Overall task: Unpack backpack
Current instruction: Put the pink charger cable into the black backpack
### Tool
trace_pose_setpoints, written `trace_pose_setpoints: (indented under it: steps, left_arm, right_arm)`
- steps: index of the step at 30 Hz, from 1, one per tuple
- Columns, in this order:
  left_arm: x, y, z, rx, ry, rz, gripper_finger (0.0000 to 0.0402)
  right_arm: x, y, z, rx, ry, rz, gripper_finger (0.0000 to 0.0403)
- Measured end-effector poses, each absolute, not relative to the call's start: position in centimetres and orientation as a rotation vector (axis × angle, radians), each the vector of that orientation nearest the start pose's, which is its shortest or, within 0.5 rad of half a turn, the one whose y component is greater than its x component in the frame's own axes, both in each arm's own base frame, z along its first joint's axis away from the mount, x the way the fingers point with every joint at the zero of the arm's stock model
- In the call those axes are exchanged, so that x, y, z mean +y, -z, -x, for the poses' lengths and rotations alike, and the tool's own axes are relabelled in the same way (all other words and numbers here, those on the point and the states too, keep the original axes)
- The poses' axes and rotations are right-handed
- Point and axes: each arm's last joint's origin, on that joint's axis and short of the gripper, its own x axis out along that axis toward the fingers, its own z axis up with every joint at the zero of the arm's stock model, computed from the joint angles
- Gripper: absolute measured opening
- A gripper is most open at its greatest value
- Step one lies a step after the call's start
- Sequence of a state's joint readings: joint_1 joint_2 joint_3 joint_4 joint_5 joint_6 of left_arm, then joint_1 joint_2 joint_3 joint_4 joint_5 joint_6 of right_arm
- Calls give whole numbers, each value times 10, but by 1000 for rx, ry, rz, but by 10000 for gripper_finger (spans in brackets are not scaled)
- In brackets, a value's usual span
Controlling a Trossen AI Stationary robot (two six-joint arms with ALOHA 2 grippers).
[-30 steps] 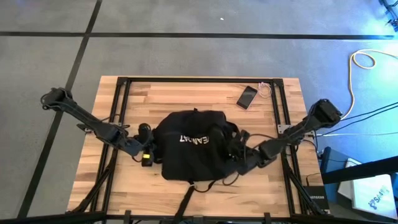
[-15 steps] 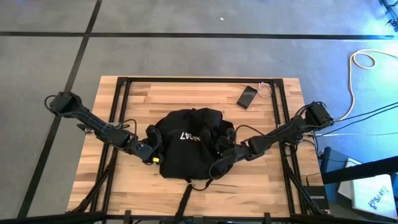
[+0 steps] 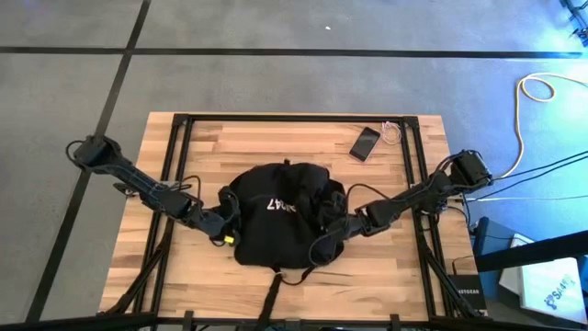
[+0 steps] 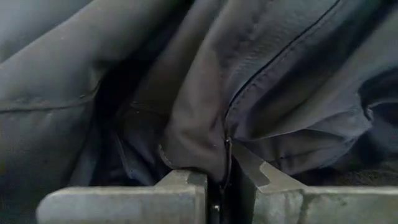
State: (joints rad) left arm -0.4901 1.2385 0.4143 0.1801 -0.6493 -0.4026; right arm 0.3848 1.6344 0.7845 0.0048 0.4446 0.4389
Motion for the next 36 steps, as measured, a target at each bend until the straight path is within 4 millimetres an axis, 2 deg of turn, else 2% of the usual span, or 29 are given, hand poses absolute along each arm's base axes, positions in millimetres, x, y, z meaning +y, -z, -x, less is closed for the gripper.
trace_pose_setpoints:
  steps: [7,10,12,16,23,30,33,36]
  left_arm:
    - [-98,-183,-189,461,-99,-222,73]
    - [-102,-204,-185,386,-49,-296,73]
    - [-102,-217,-181,362,-42,-341,73]
    - [-92,-226,-168,439,-80,-384,84]
    - [-76,-240,-145,531,-120,-282,166]
    - [-73,-247,-139,542,-97,-229,268]
    - [-71,-248,-137,570,-105,-227,313]
    - [-71,-251,-135,591,-106,-226,347]
  right_arm:
    - [105,-152,-288,756,172,-98,14]
    - [105,-153,-289,749,177,-98,14]
    - [106,-153,-289,744,177,-100,14]
    - [106,-154,-290,731,175,-105,14]
    - [106,-155,-291,714,165,-116,14]
    - [106,-155,-291,710,173,-116,15]
    - [106,-155,-291,714,172,-112,32]
    - [106,-155,-291,721,170,-106,71]
